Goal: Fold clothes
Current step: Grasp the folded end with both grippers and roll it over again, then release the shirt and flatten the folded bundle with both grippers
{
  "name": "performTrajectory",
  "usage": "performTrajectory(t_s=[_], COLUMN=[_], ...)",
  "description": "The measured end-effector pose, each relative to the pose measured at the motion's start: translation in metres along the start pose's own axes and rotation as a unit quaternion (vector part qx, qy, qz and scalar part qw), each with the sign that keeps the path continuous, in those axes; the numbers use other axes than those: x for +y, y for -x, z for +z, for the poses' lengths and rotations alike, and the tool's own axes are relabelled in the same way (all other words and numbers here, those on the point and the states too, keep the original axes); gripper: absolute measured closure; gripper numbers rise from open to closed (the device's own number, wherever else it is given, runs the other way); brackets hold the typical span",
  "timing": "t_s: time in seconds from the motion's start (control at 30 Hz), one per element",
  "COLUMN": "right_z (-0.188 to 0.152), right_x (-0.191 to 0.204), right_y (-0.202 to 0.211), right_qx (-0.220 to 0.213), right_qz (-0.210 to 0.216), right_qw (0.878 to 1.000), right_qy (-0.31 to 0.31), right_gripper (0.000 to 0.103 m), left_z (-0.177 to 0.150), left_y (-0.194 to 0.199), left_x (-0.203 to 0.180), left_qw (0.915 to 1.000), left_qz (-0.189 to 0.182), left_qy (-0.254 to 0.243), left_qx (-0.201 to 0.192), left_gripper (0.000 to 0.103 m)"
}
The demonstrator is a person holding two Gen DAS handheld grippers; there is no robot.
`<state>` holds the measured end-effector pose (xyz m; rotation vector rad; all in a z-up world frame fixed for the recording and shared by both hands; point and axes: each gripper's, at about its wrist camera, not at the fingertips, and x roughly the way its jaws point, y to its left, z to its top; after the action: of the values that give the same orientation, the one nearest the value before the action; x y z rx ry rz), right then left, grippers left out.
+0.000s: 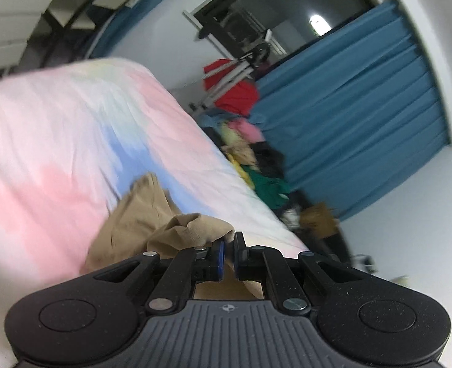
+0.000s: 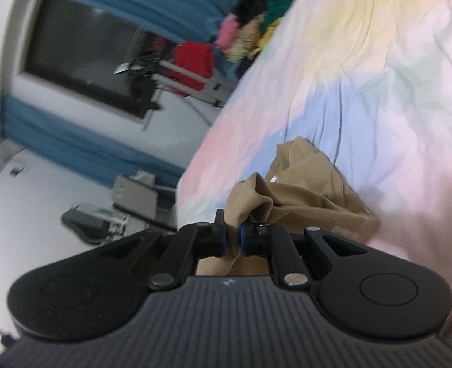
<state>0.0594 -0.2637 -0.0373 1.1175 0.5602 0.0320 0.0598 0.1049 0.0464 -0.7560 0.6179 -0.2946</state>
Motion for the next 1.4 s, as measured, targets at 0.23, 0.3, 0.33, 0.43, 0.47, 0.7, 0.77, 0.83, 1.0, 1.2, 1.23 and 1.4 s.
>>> performTrajectory(t_s=[0.23,0.3,0.33,0.43,0.47,0.7,0.77,0.83,1.0,1.2,1.23,1.4], right_z=[0.025,0.029,0.030,0.032,0.033,0.048,0.051,0.053,0.055,0.050,0.047,0.038], right_x=[-0.006,-0.016,-0.021,-0.030,-0.032,-0.037,-0.039,-0.044,-0.048,-0.025,-0.020,-0.002], right_y=[-0.081,-0.098,-0.106,-0.126,-0.133,-0.175,-0.185,-0.192,-0.198,-0.166,-0.159,-0.136], right_qx=[-0.007,0.000,0.004,0.012,0.013,0.011,0.007,0.010,0.044,0.051,0.048,0.037], right_qz=[-0.052,-0.053,-0.053,-0.054,-0.056,-0.055,-0.059,-0.063,-0.047,0.055,0.058,0.043], right_qw=[0.998,0.998,0.998,0.998,0.998,0.997,0.996,0.995,0.995,0.993,0.991,0.980], right_qy=[-0.020,-0.023,-0.020,0.009,0.018,0.055,0.068,0.072,0.071,0.095,0.108,0.190], right_gripper=[0.092,0.092,0.092,0.091,0.091,0.090,0.090,0.090,0.080,0.017,0.017,0.017], left_z=[0.029,0.027,0.026,0.024,0.023,0.025,0.024,0.022,0.024,0.024,0.023,0.012], left_y=[-0.090,-0.107,-0.115,-0.140,-0.148,-0.201,-0.213,-0.221,-0.217,-0.196,-0.192,-0.181], left_x=[0.002,0.018,0.028,0.046,0.050,0.065,0.069,0.073,0.073,0.051,0.046,0.032], left_qw=[0.9986,0.9989,0.9992,0.9993,0.9991,0.9976,0.9971,0.9965,0.9958,0.9932,0.9921,0.9836], left_qz=[0.040,0.035,0.031,0.028,0.029,0.038,0.045,0.053,0.054,0.010,0.006,0.031], left_qy=[-0.034,-0.031,-0.024,-0.026,-0.030,-0.057,-0.061,-0.065,-0.074,-0.116,-0.125,-0.177], left_qx=[0.002,0.000,0.000,-0.003,-0.004,-0.012,-0.005,0.001,0.006,0.010,0.009,0.019], left_gripper=[0.097,0.097,0.097,0.097,0.097,0.096,0.096,0.095,0.074,0.027,0.022,0.019])
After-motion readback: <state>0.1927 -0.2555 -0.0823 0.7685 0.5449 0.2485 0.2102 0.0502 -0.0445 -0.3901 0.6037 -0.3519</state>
